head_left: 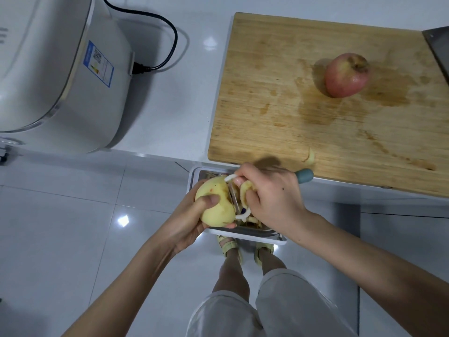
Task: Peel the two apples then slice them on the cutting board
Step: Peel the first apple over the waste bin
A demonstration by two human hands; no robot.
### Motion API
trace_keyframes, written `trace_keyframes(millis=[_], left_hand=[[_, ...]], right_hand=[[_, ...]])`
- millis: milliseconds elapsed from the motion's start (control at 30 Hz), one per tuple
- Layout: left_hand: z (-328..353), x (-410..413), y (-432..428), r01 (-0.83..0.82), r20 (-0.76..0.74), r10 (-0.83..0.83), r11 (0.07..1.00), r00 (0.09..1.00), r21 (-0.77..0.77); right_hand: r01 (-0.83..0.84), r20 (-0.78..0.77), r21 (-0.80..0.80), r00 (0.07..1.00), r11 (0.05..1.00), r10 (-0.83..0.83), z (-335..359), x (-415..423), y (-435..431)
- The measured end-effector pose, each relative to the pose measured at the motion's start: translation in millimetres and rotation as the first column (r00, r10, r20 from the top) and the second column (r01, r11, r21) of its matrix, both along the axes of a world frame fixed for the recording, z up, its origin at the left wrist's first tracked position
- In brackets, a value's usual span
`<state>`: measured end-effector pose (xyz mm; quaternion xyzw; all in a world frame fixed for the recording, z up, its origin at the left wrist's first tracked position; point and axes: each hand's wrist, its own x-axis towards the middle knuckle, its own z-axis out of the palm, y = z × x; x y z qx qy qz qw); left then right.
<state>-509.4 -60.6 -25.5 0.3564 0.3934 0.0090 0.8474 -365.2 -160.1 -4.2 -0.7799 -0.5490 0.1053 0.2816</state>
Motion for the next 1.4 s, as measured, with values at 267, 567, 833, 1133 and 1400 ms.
trace_keyframes(millis=[267,567,833,1133,1400], left_hand=[[4.5,3.1,-6.8,-0.043,-0.036,0.055,0.960,0.998,0.275],[3.8,2.1,-5.9,-0.006,-0.014,0.007,0.998,1.000,0.069],[0.1,3.3,-5.4,0.083,0.003,-0.083,0.996,0.997,-0.037],[4.9,-1.8,-4.4,0.137,0.052,-0.127,0.952,0.991,-0.274],[13.5,-2.5,15.5,0.099,0.118,-0.064,0.944,0.991,-0.315]], right_hand=[[0.025,0.028,-0.006,0.999,1.000,-0.024,6.6,-3.6,4.4],[-0.063,0.004,0.016,0.998,0.998,0.063,7.2,2.0,4.2],[-0.122,-0.037,-0.031,0.992,0.992,0.121,1.3,6.9,0.5],[-0.236,-0.046,0.008,0.971,0.972,0.236,-7.4,16.1,-2.3],[-0.130,0.038,-0.109,0.990,0.985,0.135,-24.1,20.7,-4.2]])
